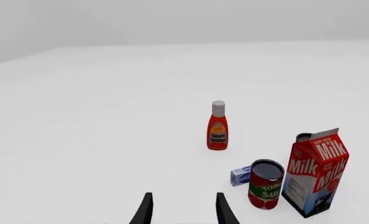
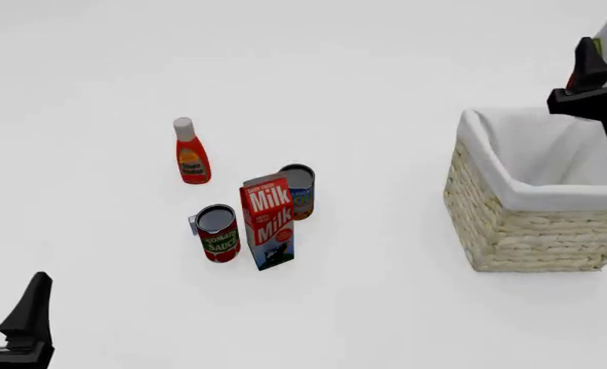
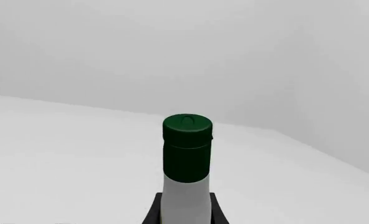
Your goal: Pick the salad dressing and place it in the basket.
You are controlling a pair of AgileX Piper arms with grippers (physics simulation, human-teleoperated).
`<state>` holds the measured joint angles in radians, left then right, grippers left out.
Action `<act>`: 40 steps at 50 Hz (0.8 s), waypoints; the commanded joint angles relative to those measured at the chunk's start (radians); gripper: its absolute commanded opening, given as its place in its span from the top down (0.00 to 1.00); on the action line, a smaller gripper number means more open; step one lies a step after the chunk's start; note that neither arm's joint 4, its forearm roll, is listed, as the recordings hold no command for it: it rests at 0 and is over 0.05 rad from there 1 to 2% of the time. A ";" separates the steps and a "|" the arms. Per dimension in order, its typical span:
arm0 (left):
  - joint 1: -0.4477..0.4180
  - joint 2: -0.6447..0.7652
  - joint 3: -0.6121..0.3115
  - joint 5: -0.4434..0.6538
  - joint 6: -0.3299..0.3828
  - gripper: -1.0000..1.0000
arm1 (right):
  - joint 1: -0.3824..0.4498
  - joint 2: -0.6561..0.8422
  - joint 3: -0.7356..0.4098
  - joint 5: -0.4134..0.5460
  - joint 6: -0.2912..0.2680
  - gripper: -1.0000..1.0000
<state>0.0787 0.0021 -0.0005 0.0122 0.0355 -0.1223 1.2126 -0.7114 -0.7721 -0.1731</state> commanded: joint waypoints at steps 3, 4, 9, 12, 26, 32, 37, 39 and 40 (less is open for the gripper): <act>-0.013 -0.002 0.001 0.014 0.004 0.00 | -0.053 0.087 -0.046 -0.001 0.017 1.00; -0.013 -0.002 0.001 0.014 0.004 0.00 | -0.053 0.087 -0.046 -0.001 0.017 1.00; -0.016 -0.002 0.001 0.015 0.008 0.00 | -0.077 0.135 -0.070 0.001 0.040 1.00; -0.017 -0.002 0.001 0.019 0.008 0.00 | -0.082 0.160 -0.076 -0.009 0.043 1.00; -0.028 -0.002 0.001 0.029 0.008 0.00 | -0.099 0.239 -0.120 0.011 0.065 1.00; -0.026 -0.002 0.001 0.033 0.006 0.00 | -0.104 0.265 -0.125 0.012 0.061 1.00; -0.024 -0.002 0.001 0.038 0.005 0.00 | -0.108 0.281 -0.123 0.021 0.072 1.00; -0.024 -0.002 0.001 0.039 0.004 0.00 | -0.107 0.282 -0.118 0.024 0.071 1.00; -0.023 -0.002 0.001 0.039 0.004 0.00 | -0.105 0.288 -0.121 0.030 0.070 1.00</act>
<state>0.0544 0.0001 0.0000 0.0445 0.0418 -0.2227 1.4688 -0.8211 -0.7560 -0.1250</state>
